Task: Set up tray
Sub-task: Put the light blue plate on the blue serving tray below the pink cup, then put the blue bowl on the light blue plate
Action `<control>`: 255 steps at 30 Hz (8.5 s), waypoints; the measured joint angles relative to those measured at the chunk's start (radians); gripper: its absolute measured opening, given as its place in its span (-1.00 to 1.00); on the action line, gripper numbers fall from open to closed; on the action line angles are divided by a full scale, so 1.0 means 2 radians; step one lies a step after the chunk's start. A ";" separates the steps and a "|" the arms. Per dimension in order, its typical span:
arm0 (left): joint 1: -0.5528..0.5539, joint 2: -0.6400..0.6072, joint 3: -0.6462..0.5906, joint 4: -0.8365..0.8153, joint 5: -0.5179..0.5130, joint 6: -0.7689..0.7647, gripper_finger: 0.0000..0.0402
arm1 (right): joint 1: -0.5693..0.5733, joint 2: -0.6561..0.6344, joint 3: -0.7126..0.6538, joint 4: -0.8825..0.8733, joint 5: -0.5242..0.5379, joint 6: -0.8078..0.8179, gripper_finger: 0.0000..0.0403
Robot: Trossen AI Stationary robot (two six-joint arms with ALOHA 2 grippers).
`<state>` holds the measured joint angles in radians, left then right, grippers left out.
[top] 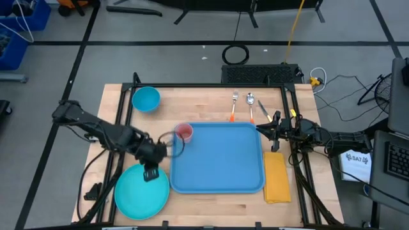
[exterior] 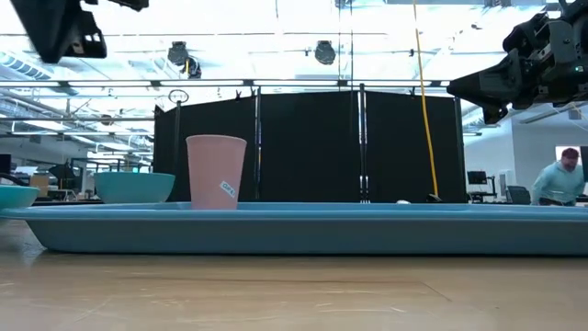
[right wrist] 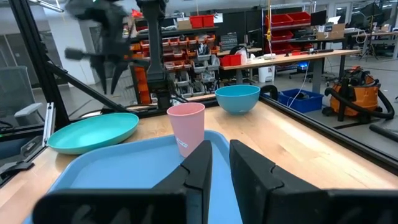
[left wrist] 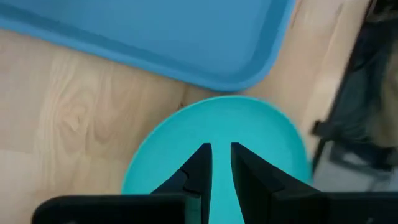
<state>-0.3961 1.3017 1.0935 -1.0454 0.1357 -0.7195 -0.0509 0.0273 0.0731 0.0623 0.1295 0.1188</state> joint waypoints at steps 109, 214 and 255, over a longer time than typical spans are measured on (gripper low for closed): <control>0.125 0.129 0.043 0.090 -0.200 0.150 -0.97 | 0.000 0.000 0.000 0.000 0.000 0.000 -0.76; 0.528 0.029 -0.076 0.141 -0.118 0.280 -0.96 | 0.000 0.000 0.000 0.000 0.000 0.000 -0.76; 0.058 -0.158 -0.231 0.516 0.014 0.298 -0.96 | 0.000 0.000 0.000 0.000 0.000 0.000 -0.76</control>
<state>-0.2796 0.9857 0.6306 -0.0144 0.1643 -0.1226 -0.0509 0.0274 0.0734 0.0625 0.1295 0.1190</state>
